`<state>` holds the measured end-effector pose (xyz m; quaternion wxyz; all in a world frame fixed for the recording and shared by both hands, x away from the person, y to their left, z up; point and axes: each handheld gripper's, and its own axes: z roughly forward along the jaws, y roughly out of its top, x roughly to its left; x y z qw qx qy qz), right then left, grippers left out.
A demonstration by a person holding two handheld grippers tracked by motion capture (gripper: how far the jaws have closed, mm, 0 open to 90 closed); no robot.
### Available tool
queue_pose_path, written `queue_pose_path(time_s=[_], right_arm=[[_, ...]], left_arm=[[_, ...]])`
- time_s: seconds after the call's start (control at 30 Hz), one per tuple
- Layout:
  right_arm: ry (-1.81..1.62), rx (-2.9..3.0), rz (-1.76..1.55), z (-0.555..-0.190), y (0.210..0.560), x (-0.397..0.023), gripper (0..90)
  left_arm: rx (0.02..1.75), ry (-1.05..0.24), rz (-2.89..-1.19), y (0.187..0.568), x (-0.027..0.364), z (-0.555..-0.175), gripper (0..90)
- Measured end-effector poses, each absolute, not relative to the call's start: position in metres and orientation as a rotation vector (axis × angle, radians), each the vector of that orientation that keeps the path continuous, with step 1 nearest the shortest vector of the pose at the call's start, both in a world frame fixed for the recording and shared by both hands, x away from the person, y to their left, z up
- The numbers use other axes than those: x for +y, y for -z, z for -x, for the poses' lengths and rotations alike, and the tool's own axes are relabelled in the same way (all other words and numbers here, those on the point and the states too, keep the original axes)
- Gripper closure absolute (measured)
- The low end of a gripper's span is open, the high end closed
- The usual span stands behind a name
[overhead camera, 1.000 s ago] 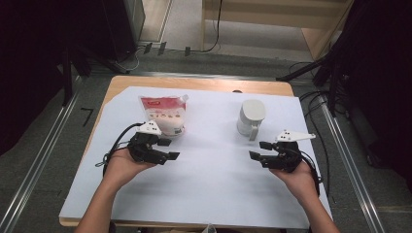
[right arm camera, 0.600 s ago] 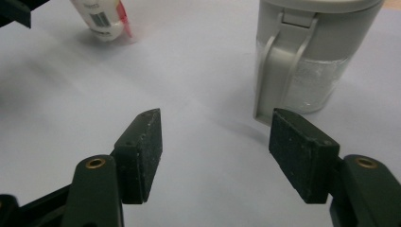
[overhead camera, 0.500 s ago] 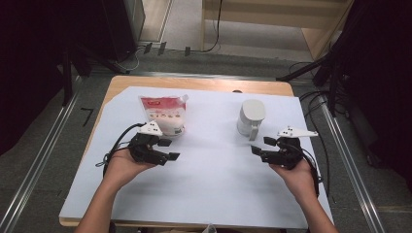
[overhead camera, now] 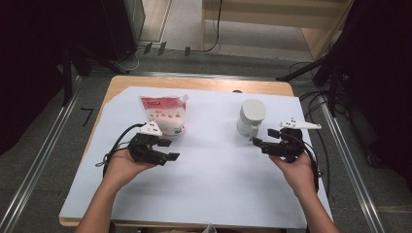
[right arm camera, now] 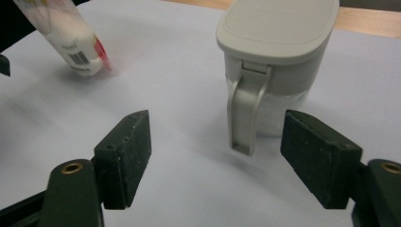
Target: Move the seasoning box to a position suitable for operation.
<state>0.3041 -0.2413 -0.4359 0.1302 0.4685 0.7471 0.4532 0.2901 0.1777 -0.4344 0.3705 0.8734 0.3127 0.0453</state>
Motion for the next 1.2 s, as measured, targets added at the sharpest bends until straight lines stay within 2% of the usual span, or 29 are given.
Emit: queue_pose_path(time_s=[0.23,0.43,0.5,0.63,1.2], right_arm=[[-1.306,2.131,-1.395,-0.313,0.426,-0.238,13.9],[-1.295,2.116,-1.424,-0.321,0.425,-0.238,12.1],[-1.27,2.121,-1.427,-0.325,0.427,-0.236,4.3],[-1.247,2.122,-1.427,-0.329,0.43,-0.234,0.0],[-1.211,2.075,-1.543,-0.367,0.451,-0.218,0.0]], left_arm=[[0.781,-0.106,-2.234,0.435,0.173,-0.288,40.0],[0.775,-0.11,-2.256,0.436,0.171,-0.288,40.1],[0.772,-0.108,-2.255,0.437,0.169,-0.287,40.2],[0.767,-0.105,-2.265,0.437,0.168,-0.288,40.2],[0.778,-0.096,-2.258,0.438,0.171,-0.289,41.0]])
